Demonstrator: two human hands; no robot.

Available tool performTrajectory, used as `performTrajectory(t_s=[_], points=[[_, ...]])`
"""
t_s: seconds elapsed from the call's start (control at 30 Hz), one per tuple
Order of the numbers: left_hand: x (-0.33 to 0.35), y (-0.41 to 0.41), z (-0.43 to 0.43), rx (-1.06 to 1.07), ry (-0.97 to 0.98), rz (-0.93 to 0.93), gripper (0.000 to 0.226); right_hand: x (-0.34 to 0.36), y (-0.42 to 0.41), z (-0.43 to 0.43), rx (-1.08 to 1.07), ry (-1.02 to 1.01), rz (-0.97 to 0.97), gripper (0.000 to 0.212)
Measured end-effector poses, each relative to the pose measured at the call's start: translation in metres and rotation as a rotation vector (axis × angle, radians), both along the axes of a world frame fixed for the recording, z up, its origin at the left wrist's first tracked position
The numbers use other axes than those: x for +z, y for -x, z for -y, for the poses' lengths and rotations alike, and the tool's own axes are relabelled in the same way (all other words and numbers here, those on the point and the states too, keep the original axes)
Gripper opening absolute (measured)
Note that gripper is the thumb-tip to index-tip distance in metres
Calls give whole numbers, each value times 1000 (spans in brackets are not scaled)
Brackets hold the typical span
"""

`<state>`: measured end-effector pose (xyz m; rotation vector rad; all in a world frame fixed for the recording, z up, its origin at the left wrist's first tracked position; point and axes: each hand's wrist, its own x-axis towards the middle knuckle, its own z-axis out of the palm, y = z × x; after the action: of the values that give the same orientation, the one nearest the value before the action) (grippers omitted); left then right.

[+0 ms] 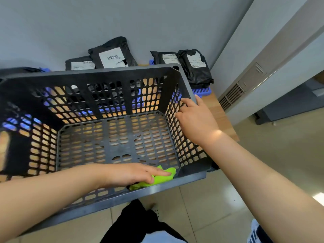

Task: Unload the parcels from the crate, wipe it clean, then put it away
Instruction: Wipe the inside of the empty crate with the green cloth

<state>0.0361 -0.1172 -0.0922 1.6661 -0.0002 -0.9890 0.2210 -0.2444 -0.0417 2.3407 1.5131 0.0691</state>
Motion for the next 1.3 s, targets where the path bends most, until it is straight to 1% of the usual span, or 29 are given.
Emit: performTrajectory(t_s=[0.1, 0.17, 0.23, 0.33, 0.47, 0.57, 0.73, 0.9, 1.0, 1.17, 1.23, 1.3], points=[[-17, 13, -13, -34, -58, -67, 46, 0, 1, 0, -2, 19, 17, 27], [-30, 18, -16, -68, -99, -85, 53, 0, 2, -1, -5, 31, 21, 28], [-44, 18, -16, -75, -107, -101, 52, 0, 1, -1, -5, 36, 24, 30], [-61, 13, -11, -44, -118, -98, 46, -2, 1, -3, -30, 57, 18, 32], [-82, 3, 1, 16, -151, -78, 49, -3, 2, -5, -67, 70, 9, 30], [-89, -8, 8, 98, -112, -70, 57, -3, 2, -7, -79, 74, 6, 29], [-82, -25, 21, 140, 22, -59, 50, 0, 4, -10, -108, 46, -12, 24], [-64, -28, 27, 118, 57, 83, 48, -1, 4, -10, -129, 29, -11, 23], [-55, -26, 27, 180, 128, 137, 47, -2, 4, -10, -137, -1, -13, 22], [-37, -32, 27, 341, 255, 162, 41, -2, 4, -8, -129, -46, -33, 19], [-42, -31, 27, 311, 268, 144, 35, -2, 5, -8, -138, -45, -36, 19], [-56, -27, 28, 243, 246, 55, 30, -2, 5, -8, -146, -31, -42, 20]])
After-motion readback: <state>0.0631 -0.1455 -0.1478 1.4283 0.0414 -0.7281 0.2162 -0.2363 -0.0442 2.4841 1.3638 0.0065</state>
